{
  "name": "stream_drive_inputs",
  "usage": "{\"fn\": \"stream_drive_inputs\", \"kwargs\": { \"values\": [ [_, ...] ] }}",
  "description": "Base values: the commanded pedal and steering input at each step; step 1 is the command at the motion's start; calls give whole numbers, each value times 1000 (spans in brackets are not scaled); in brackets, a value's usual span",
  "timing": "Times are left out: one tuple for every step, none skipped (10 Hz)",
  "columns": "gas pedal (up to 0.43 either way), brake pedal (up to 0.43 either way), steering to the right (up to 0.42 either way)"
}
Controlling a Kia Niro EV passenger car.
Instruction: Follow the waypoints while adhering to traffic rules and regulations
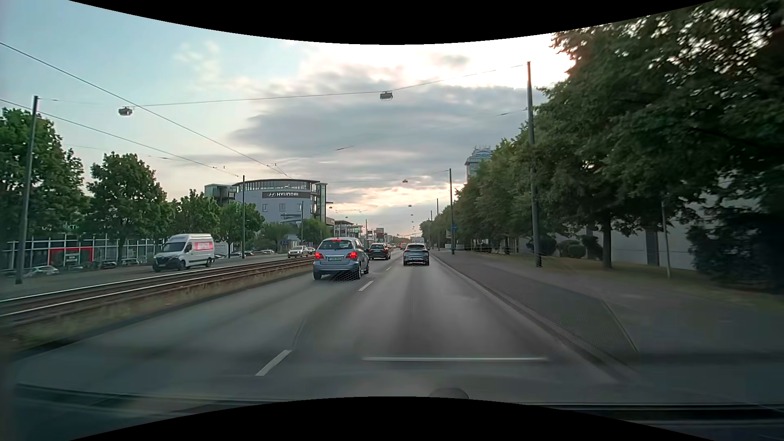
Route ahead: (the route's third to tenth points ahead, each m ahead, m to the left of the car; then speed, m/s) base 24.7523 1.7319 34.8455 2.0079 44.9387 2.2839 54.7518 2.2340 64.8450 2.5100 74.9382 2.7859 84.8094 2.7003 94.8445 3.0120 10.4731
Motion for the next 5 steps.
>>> {"fn": "stream_drive_inputs", "kwargs": {
  "values": [
    [0,6,-4],
    [0,6,-4],
    [0,0,-4],
    [0,0,-4],
    [0,0,-4]
  ]
}}
